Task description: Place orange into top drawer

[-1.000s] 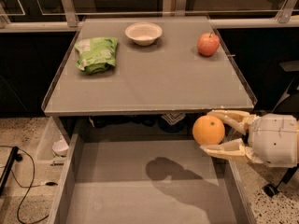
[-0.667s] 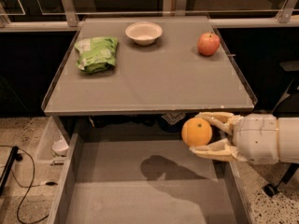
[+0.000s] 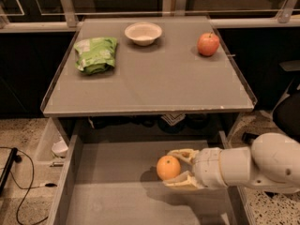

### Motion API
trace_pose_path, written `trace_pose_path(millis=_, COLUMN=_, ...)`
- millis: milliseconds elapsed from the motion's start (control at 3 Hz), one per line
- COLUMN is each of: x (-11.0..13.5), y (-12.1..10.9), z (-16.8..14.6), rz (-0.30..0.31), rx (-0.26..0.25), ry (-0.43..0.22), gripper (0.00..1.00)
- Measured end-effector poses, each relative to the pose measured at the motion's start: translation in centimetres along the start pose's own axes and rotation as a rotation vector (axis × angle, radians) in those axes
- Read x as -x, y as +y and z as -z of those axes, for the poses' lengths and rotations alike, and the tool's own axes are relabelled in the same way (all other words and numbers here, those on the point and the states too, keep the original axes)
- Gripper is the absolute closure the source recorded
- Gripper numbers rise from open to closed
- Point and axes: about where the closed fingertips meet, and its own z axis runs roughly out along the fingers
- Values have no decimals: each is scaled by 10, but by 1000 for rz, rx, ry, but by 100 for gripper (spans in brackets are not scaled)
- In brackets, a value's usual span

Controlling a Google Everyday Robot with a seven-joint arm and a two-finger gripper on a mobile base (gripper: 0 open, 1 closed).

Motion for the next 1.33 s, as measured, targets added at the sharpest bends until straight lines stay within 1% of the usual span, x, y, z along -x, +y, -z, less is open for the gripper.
trace_pose_path(millis=333, x=-33, y=12, z=-44, rz=-47, rx=55, ry=34, gripper=100)
trace_pose_path(millis=667, x=-54, y=16, z=-77, rz=-60, rx=99, ry=62, gripper=100)
trace_pose_path(millis=1000, x=-64, y=16, z=-95, rz=-65, rx=117, ry=79, gripper=100)
trace_pose_path(millis=1333, x=-64, y=16, z=-95, rz=-65, rx=117, ry=79, gripper=81)
